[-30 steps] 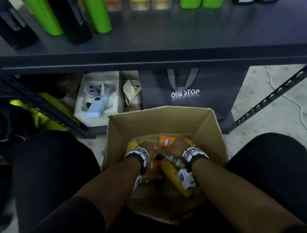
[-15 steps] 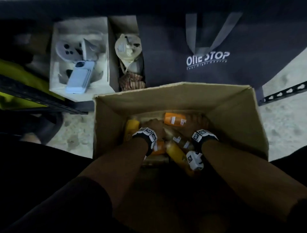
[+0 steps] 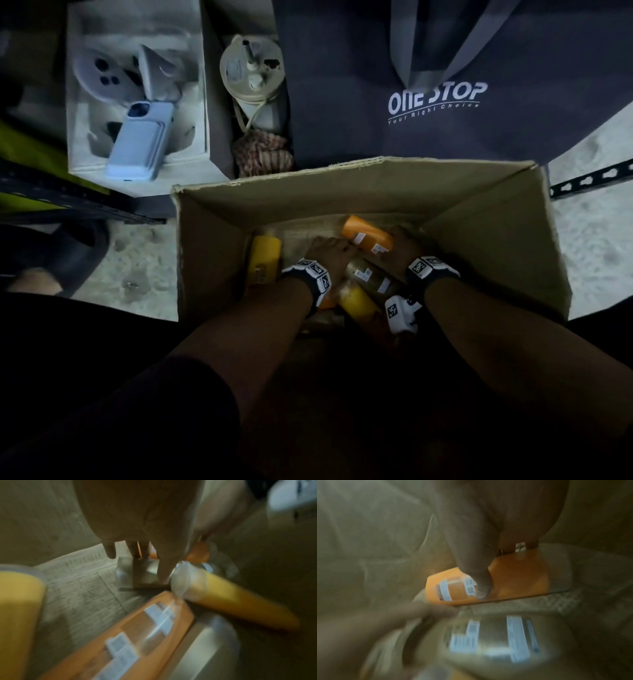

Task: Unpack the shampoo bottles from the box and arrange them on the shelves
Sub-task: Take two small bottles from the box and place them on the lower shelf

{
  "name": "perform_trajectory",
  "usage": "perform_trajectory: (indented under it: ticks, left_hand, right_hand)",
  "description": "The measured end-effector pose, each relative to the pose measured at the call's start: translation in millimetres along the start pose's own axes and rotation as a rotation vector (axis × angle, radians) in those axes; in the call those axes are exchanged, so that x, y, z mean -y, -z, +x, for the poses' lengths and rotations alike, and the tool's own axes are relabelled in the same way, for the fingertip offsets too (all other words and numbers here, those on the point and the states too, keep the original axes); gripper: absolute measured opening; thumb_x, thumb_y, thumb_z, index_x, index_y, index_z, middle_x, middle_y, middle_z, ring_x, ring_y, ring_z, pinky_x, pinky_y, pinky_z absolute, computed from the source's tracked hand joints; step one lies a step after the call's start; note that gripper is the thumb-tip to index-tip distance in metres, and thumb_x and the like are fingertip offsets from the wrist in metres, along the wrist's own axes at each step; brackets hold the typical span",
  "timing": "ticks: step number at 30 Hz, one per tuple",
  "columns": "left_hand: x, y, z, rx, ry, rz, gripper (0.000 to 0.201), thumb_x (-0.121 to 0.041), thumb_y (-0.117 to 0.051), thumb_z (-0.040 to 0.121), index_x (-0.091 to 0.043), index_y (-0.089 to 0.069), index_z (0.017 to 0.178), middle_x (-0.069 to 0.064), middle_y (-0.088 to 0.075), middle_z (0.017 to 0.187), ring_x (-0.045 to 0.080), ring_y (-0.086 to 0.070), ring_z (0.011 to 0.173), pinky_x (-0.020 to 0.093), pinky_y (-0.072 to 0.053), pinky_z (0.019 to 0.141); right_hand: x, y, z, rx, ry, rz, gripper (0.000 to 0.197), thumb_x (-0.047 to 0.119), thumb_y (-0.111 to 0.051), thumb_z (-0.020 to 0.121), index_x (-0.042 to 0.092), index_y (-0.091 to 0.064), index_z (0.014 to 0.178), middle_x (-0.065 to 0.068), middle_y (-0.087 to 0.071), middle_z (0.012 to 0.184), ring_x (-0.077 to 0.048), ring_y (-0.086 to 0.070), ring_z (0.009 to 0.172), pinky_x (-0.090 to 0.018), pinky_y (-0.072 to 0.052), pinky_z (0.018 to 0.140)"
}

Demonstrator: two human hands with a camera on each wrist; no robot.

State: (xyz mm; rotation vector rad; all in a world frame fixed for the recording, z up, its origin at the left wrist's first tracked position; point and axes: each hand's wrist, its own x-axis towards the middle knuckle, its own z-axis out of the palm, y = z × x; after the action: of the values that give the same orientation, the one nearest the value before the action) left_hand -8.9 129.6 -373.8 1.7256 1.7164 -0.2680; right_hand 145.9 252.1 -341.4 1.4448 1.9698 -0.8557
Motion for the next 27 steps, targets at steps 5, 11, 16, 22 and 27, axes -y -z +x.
perform_trajectory:
  ticks: [5,11,16,22,27]
  left_hand:
    - [5,1,-5,0.107,0.114,0.127,0.071,-0.05,-0.052,0.102,-0.024,-0.024,0.163,0.017,-0.008,0.17,0.041,-0.01,0.156,0.059,-0.007,0.124]
    - [14,-8,-16,0.066,0.312,0.226,0.055,-0.042,-0.045,0.104,-0.015,-0.037,0.152,0.021,-0.024,0.16,0.042,-0.027,0.145,0.056,-0.026,0.116]
    - [20,-13,-13,0.135,0.373,0.132,0.065,-0.035,-0.044,0.106,-0.003,-0.023,0.159,0.027,-0.014,0.166,0.045,-0.017,0.152,0.06,-0.016,0.123]
    - [5,-7,-1,0.075,0.217,-0.113,0.061,-0.028,-0.066,0.095,-0.014,-0.04,0.149,0.017,-0.039,0.149,0.041,-0.043,0.135,0.054,-0.033,0.111]
    - [8,-5,-3,0.138,0.241,-0.179,0.065,-0.028,-0.067,0.096,-0.015,-0.036,0.152,0.022,-0.024,0.156,0.048,-0.031,0.143,0.059,-0.035,0.113]
  right_hand:
    - [-3,6,5,-0.014,-0.036,-0.021,0.082,0.059,-0.073,0.084,0.023,-0.039,0.149,-0.011,-0.045,0.15,-0.037,-0.048,0.134,-0.051,-0.041,0.11]
    - [1,2,2,-0.02,-0.033,-0.054,0.073,0.047,-0.067,0.094,0.018,-0.037,0.153,-0.014,-0.042,0.152,-0.037,-0.043,0.138,-0.046,-0.037,0.113]
    - [2,-11,-3,-0.01,-0.036,0.158,0.063,0.074,-0.054,0.09,0.025,-0.06,0.13,-0.007,-0.062,0.126,-0.03,-0.058,0.099,-0.04,-0.043,0.09]
    - [4,-32,0,0.052,-0.122,0.391,0.055,0.06,-0.063,0.093,0.021,-0.06,0.132,-0.009,-0.06,0.134,-0.033,-0.058,0.115,-0.039,-0.042,0.098]
    - [7,-30,-7,0.019,-0.191,0.48,0.067,0.064,-0.059,0.094,0.011,-0.056,0.134,-0.015,-0.062,0.128,-0.037,-0.061,0.118,-0.048,-0.047,0.104]
